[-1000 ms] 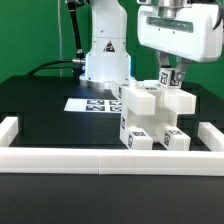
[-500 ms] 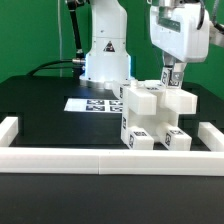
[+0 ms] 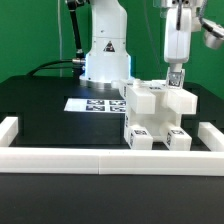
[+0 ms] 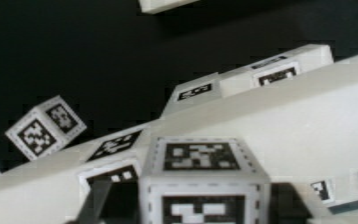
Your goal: Assemble chair
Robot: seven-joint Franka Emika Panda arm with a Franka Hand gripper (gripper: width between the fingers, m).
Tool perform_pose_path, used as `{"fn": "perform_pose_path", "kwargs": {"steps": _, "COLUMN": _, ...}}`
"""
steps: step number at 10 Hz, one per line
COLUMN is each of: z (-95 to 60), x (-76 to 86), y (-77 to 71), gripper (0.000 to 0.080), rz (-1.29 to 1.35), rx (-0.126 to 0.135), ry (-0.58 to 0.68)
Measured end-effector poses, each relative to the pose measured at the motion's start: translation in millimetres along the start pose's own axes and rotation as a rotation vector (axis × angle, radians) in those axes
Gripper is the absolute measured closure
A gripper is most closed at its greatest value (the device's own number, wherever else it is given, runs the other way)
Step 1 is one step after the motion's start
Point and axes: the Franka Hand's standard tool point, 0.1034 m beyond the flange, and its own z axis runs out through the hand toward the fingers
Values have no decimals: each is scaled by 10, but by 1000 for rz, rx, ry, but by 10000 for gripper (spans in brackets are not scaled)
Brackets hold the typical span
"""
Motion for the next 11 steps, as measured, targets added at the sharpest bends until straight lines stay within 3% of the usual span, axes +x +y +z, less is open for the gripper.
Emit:
{"fn": "perform_pose_path", "kwargs": {"steps": 3, "z": 5, "x": -14, "y": 8, "gripper": 504, "rz": 37, "rx": -1, "ry": -2}}
{"fn": "perform_pose_path", "kwargs": {"steps": 4, "z": 7, "x": -14, "y": 9, "gripper": 331, "rz": 32, "rx": -2, "ry": -2}}
{"fn": "perform_pose_path", "kwargs": {"steps": 5, "z": 8, "x": -15, "y": 24, "gripper": 331, "rz": -10, "rx": -12, "ry": 3}}
{"fn": "perform_pose_path", "kwargs": {"steps": 6, "z": 1, "x": -35, "y": 43, "gripper": 187, "rz": -79, "rx": -34, "ry": 16}}
{"fn": "perform_pose_path", "kwargs": {"steps": 8, "z": -7, "x": -69, "y": 19, "gripper": 156, "rz": -276, "rx": -21, "ry": 18}}
{"fn": "perform_pose_path", "kwargs": {"steps": 11, "z": 1, "x": -64, "y": 21, "gripper": 151, "rz": -500, "rx": -25, "ry": 16}}
